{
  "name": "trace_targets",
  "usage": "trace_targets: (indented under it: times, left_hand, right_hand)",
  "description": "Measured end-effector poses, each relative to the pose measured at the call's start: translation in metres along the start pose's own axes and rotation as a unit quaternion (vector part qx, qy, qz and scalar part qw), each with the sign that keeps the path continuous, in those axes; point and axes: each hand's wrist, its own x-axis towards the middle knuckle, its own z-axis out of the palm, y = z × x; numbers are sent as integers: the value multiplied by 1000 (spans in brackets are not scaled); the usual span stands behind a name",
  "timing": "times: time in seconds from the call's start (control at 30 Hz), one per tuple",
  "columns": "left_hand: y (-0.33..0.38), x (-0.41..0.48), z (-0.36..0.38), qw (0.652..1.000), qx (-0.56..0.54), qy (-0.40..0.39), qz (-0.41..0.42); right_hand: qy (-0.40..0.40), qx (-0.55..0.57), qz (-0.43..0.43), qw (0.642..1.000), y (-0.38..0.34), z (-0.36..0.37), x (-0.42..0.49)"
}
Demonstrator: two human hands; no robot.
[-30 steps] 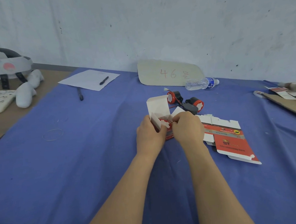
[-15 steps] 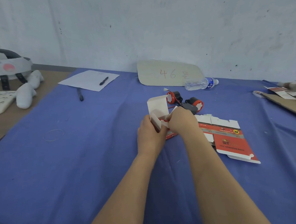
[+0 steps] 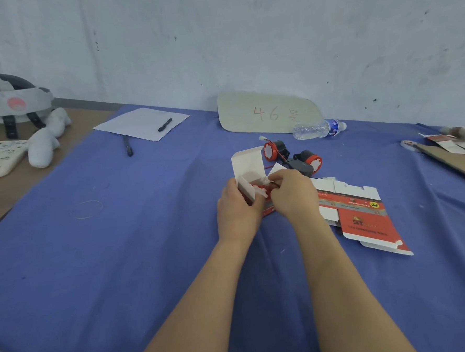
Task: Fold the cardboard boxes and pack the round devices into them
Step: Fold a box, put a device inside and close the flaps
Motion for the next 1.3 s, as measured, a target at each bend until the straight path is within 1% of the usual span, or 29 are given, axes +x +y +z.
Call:
trace_targets:
  times: [0.17,0.27,0.33,0.53,0.63,0.7,0.8,0.83,0.93,1.03,1.1,1.2,1.3]
  left_hand:
    - [1,0,0,1000,2,-1,-5]
    - [1,0,0,1000,-2,-6,-11]
    - [2,0,-1,1000,-2,-6,-10]
    - [3,0,0,1000,-4,-5,-7]
    - [3,0,0,1000,-6,-7,-9]
    - [3,0,0,1000,-2,-5,-10]
    - [2,0,0,1000,2,-1,-6]
    - [2,0,0,1000,3,0,-4]
    - [2,-1,-1,1000,6,-2,1]
    - [1,-1,-1,1000,6,-1,3]
    - [1,-1,-1,1000,6,0,2]
    - [2,-1,0,1000,10,-1,0]
    - [1,-1,0,1000,10,0,1]
  right_hand:
    - [-55,-80,16,995,-7,-4,15]
    - [-42,-112,43,992,-12,-2,21]
    - [-29,-110,57,992,-13,-1,22]
    - [9,-110,53,992,-12,0,23]
    - [-3,-109,47,993,-12,-2,23]
    - [-25,-111,34,993,-8,-3,23]
    - [-60,-70,9,996,-1,-4,18]
    - [-55,-42,8,998,2,-3,16]
    - [-2,16,18,1000,11,1,14]
    - [32,26,57,998,17,2,14]
    - [29,21,75,997,18,0,14]
    - [29,26,71,997,15,-1,15]
    - [64,37,35,997,6,-3,12]
